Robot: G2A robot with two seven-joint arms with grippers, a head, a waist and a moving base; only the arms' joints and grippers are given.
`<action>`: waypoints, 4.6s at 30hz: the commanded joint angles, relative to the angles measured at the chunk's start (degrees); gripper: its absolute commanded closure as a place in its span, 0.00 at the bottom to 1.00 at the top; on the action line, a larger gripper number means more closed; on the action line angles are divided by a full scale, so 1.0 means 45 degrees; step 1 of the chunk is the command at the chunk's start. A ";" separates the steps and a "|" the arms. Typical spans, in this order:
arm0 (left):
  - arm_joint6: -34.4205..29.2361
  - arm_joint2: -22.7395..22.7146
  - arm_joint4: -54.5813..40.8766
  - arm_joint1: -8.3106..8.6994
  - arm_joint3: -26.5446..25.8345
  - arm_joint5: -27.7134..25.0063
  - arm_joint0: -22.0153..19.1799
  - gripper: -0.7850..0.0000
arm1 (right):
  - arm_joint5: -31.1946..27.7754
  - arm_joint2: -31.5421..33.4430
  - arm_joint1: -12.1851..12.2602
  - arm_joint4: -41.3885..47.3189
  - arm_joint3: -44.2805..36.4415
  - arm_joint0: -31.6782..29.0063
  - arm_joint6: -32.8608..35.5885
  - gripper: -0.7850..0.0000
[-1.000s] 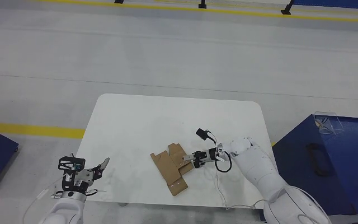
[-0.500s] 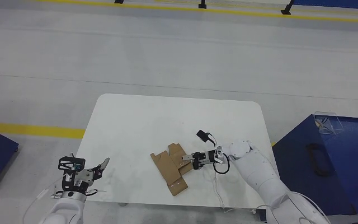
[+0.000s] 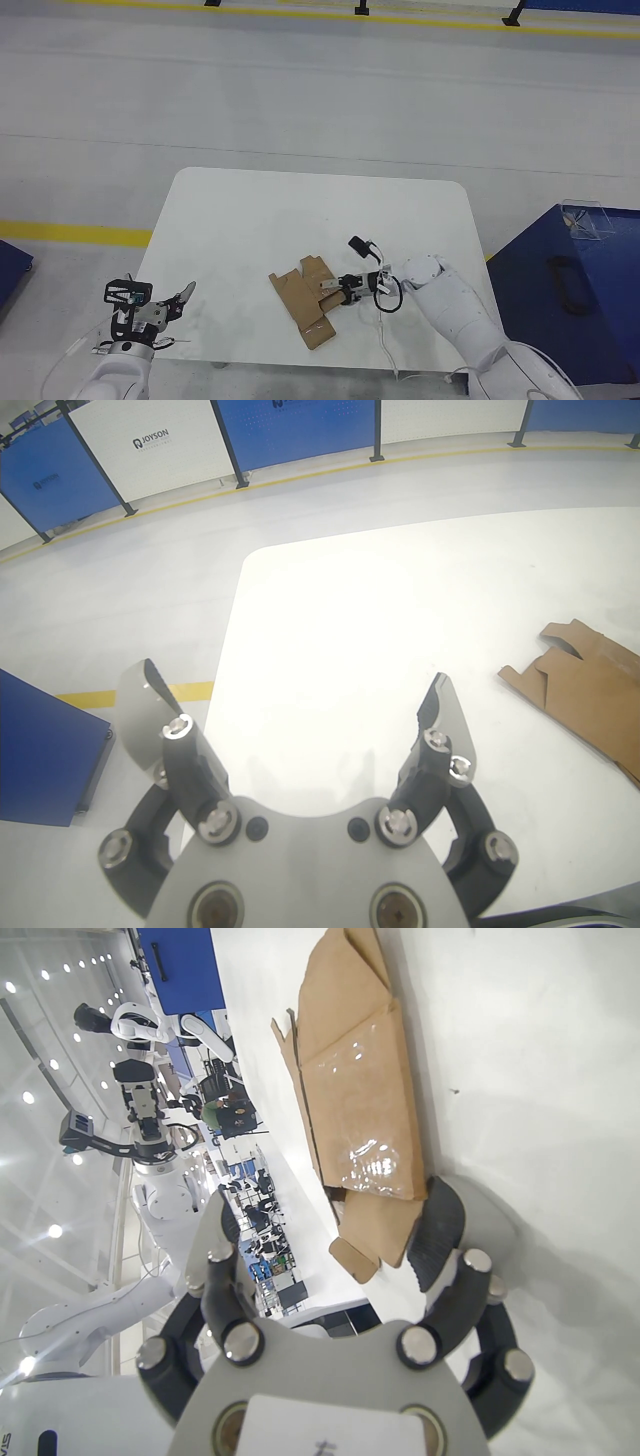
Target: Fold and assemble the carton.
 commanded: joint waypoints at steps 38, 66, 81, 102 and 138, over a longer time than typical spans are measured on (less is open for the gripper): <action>0.0000 0.0000 0.0000 0.0000 0.0000 0.0000 0.0000 0.00 | -0.5562 0.8703 0.5235 0.4475 -1.3241 -1.0013 -0.2182 1.00; 0.0000 0.0000 0.0000 0.0000 0.0000 0.0000 0.0000 0.00 | -0.3535 0.8522 0.5577 0.9437 -1.5707 -1.0496 -0.0159 1.00; 0.0000 0.0000 0.0000 0.0000 0.0000 0.0000 0.0000 0.00 | -0.1583 0.8177 0.5307 1.1634 -1.8905 -0.9080 0.0453 1.00; 0.0000 0.0000 0.0000 0.0000 0.0000 0.0000 0.0000 0.00 | 0.6970 0.6613 0.4675 2.3832 -1.7304 -1.0469 0.1827 1.00; 0.0000 0.0000 0.0000 0.0000 0.0000 0.0000 0.0000 0.00 | 0.5045 0.6229 0.3251 2.0537 -1.7155 -1.0235 0.0548 1.00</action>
